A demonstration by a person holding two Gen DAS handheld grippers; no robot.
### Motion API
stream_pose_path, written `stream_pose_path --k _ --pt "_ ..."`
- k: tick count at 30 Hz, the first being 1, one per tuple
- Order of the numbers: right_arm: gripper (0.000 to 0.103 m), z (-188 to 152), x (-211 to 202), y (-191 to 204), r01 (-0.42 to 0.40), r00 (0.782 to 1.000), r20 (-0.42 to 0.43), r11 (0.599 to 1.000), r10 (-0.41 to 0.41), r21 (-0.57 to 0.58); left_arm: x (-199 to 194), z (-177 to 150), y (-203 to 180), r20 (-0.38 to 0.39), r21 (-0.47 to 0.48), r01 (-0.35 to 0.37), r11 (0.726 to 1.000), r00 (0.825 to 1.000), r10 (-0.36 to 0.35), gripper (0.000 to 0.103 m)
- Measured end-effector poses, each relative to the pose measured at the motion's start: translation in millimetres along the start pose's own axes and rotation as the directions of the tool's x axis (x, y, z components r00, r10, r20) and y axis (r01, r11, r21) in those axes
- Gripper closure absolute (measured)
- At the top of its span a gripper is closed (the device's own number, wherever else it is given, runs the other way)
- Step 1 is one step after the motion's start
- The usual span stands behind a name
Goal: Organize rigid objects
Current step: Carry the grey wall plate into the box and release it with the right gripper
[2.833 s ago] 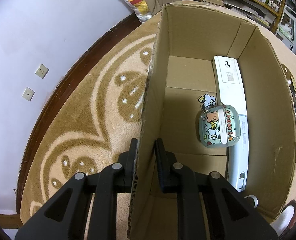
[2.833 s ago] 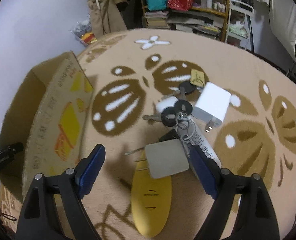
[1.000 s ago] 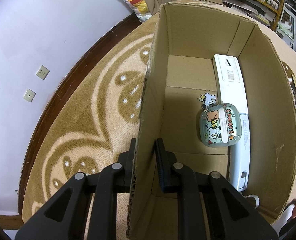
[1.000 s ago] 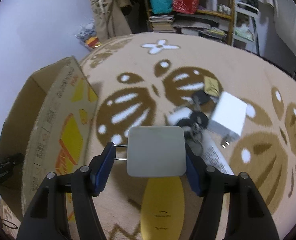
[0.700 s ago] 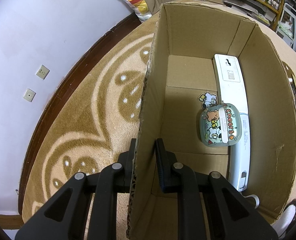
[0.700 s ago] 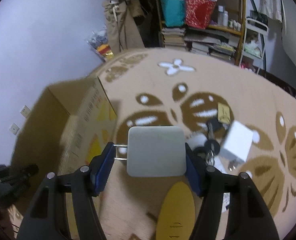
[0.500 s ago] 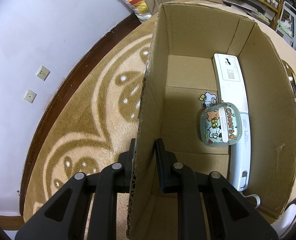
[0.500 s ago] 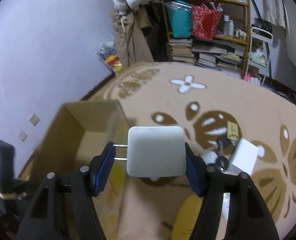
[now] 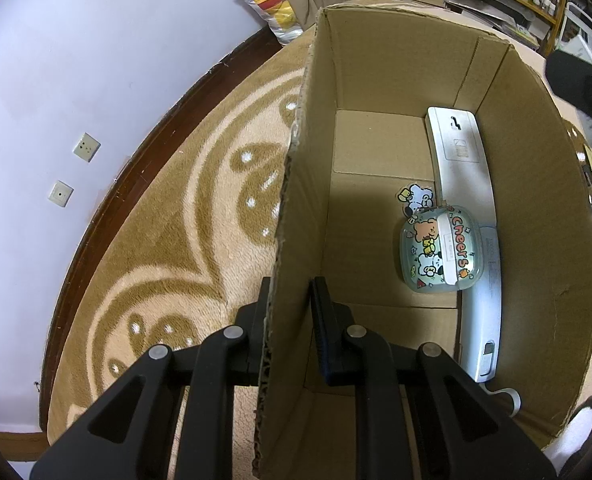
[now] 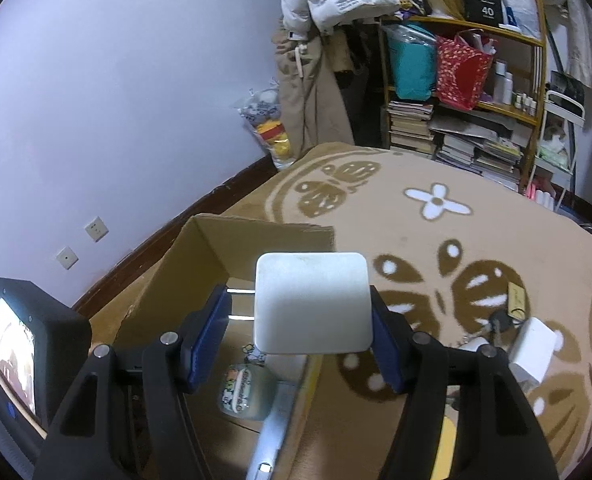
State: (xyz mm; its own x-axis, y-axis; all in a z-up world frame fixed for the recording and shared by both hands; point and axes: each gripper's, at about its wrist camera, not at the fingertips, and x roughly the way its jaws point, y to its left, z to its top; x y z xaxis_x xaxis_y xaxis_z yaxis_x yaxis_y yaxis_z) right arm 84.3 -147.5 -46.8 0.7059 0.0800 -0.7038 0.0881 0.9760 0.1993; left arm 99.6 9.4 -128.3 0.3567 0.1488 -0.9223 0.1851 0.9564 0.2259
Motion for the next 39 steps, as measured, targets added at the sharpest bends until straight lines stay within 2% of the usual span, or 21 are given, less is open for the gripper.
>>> stream_pose_path --k 4,17,30,33,37,39 --pt "0.033 -3 6 3 -0.015 1.000 -0.015 1.000 0.015 0.022 0 1 2 -0.002 -0.007 0.007 1.000 1.000 -0.007 0.086" --pt "0.033 -5 20 11 0.001 1.000 -0.012 1.000 -0.001 -0.008 1 1 3 -0.002 -0.007 0.007 1.000 1.000 -0.007 0.086" --pt "0.033 -5 18 12 -0.016 0.999 -0.028 1.000 0.015 -0.025 2 1 4 -0.002 -0.008 0.008 1.000 1.000 -0.008 0.086" --pt "0.031 -5 16 14 -0.003 1.000 -0.017 0.999 0.002 -0.046 3 0 3 0.001 -0.002 0.002 1.000 1.000 -0.002 0.086" --pt "0.017 -4 13 13 0.005 1.000 -0.011 0.999 -0.006 -0.036 5 0 2 0.000 0.001 -0.001 1.000 1.000 0.001 0.086" --pt "0.016 -3 9 11 0.007 1.000 -0.010 1.000 -0.007 -0.026 5 0 3 0.000 -0.002 0.002 1.000 1.000 -0.002 0.086"
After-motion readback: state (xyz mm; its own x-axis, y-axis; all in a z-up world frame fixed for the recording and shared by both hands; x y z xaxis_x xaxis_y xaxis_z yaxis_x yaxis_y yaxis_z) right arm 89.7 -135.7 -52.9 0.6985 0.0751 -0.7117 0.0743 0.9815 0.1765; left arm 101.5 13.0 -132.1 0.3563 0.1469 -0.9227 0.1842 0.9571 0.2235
